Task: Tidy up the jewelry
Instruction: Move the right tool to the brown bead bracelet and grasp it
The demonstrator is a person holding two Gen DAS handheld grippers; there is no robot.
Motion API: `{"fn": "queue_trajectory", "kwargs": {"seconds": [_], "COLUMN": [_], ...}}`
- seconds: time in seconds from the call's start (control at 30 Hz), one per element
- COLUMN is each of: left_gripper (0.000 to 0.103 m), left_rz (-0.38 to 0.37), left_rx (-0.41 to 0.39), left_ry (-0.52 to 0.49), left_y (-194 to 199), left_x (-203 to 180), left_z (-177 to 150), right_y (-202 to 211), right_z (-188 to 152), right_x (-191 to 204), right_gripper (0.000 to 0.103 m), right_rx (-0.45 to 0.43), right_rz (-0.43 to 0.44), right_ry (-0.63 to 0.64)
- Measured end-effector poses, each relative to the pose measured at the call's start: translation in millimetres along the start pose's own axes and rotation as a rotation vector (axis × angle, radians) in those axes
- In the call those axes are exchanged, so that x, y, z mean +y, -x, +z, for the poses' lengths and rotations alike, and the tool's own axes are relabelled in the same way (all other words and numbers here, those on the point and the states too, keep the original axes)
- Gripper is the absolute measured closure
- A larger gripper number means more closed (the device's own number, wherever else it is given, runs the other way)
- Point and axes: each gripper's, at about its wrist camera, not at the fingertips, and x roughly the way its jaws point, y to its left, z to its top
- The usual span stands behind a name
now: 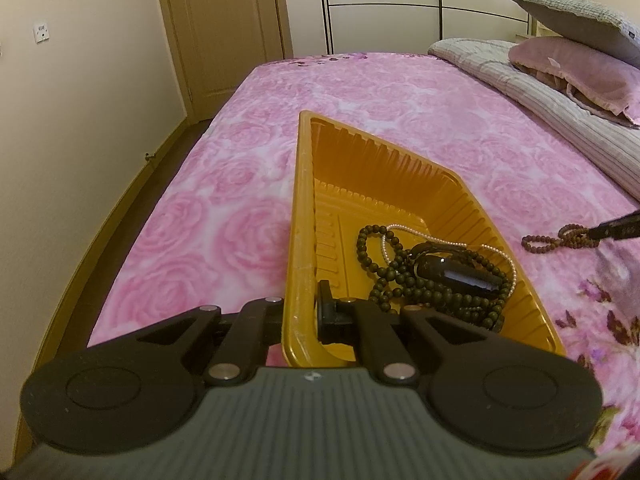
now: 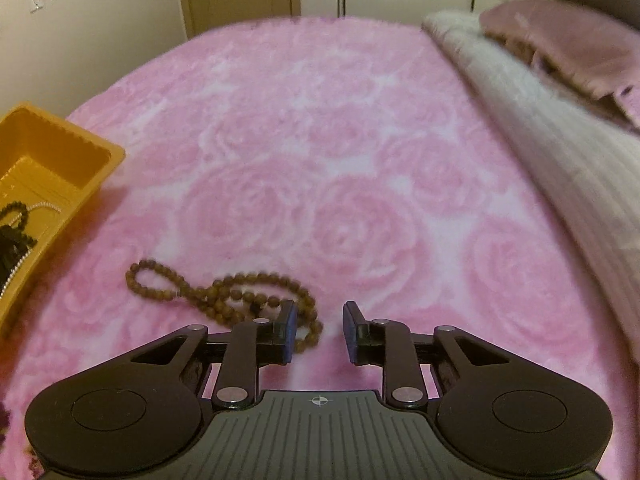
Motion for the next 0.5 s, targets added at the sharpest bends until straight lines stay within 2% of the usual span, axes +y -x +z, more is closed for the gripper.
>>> {"fn": "queue_trajectory", "kwargs": {"seconds": [0.1,0.13,0.2,0.3,0.5], "left_gripper": [0.098,0.098,0.098,0.098,0.098], "left_rz": [0.0,0.0,0.0,-0.001,-0.001], "left_rx": [0.0,0.0,0.0,0.001,-0.001], "left_ry": [-0.001,-0.001,0.001,0.001,0.001], "left_y": [0,0,0,0,0], "left_x": [0,0,0,0,0], "left_z": [0,0,0,0,0], "right_y": [-1,0,3,16,73], "right_z": [-3,-4,-6,-10,-4], "right_x": [1,1,4,12,30], "right_gripper": [0.078,0.086,0.095,0.096,0.097], "right_rx": [0.0,0.003,0.013,-0.011,-0.14], "right_rz": [0.006,0.013,0.024,0.007,-0.009], "right_ry": [-0.002,-0.004,0.001,0.032,0.102]}}
